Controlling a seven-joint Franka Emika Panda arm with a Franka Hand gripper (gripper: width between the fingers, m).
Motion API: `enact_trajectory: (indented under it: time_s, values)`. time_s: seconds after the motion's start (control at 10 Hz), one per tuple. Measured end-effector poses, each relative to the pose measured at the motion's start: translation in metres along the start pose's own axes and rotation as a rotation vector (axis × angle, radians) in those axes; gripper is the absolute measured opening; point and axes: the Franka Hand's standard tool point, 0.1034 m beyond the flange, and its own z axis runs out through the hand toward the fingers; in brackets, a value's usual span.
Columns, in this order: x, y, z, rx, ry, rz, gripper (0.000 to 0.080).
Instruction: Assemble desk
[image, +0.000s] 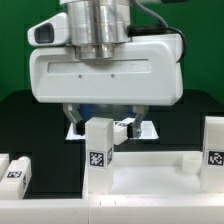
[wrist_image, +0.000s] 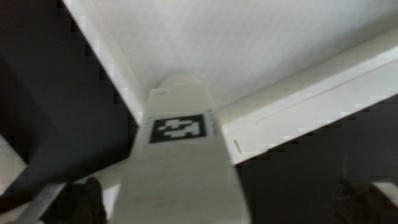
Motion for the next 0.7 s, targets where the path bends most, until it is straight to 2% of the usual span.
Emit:
enact_trajectory:
  time_s: [0.1,0.2,0.3,0.5,0.6,0.7]
  values:
    - [0.0002,0.0003,0.0,0.0,0.0,0.022,0.0561]
    - [0.0005,0.0013,-0.0001,-0.001,0.0,0.083,0.0357]
    - [0.0005,0.0059,0.0009,-0.007,-0.001,0.141,0.0294]
    - [-0.0016,0.0038,-0.0007,-0.015,-0.006,0.407,0.0293]
    - [-0.0029,0.0023,-0.0012,-0.012,-0.011,0.61,0.0291]
    - [-0.0031,0.0008,-0.0004,0.003,-0.016,0.839,0.0291]
